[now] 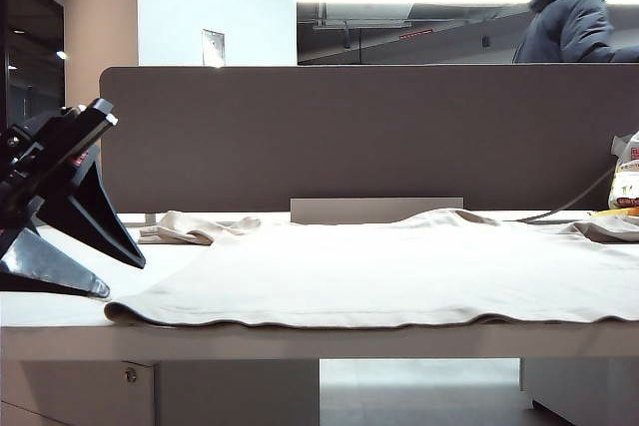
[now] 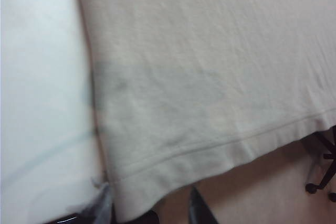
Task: Fold the bottom side of the T-shirt horizontally towards the center, about one-third of the way, then fold the sleeve back towards the center, creating a straight line along the edge of the T-shirt, and finally fold the bottom of the T-shirt up towards the top, creating a neat rectangle.
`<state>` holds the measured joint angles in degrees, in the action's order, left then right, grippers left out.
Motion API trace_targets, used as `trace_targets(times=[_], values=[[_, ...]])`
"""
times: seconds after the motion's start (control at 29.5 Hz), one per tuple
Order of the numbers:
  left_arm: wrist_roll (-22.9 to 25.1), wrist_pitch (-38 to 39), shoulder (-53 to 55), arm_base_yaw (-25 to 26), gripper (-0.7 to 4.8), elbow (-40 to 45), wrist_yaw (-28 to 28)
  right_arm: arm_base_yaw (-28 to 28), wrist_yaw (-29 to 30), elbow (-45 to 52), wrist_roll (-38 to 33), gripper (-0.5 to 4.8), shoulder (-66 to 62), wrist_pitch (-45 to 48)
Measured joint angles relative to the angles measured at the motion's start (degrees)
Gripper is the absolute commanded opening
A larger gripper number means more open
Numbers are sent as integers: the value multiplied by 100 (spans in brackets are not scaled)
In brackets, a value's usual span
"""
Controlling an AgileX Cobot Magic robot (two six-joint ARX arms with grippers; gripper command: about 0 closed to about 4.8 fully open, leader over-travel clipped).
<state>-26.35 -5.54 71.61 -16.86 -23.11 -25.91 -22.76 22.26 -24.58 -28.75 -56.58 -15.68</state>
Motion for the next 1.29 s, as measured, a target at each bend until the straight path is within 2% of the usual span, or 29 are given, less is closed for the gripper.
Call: trace_targets(times=[0.14, 0.24, 0.27, 0.68, 0.81, 0.98, 1.02, 1.12, 1.22, 1.29], values=[[-28, 13, 2, 0, 206, 0, -4, -44, 35, 0, -11, 344, -411, 50], [-31, 63, 2, 0, 299, 0, -4, -44, 48, 0, -13, 352, -756, 151], [-31, 105, 4, 0, 310, 0, -4, -44, 52, 0, -11, 351, -848, 173], [-118, 210, 177, 0, 309, -20, 13, -39, 146, 0, -4, 344, -1207, 748], [-157, 92, 420, -9, 308, -114, -177, -39, 184, 0, -7, 304, -1285, 780], [-157, 13, 688, -11, 292, -293, -319, -17, 197, 0, -4, 302, -1362, 791], [-157, 0, 752, -9, 281, -343, -308, -17, 199, 0, -4, 290, -1362, 789], [-157, 13, 831, 0, 241, -413, -249, -15, 201, 0, -9, 209, -1366, 789], [-160, 42, 859, 0, 204, -431, -205, -15, 201, 0, 7, 200, -1366, 807], [-157, 59, 863, 0, 203, -431, -184, -15, 212, 0, 2, 196, -1366, 826]])
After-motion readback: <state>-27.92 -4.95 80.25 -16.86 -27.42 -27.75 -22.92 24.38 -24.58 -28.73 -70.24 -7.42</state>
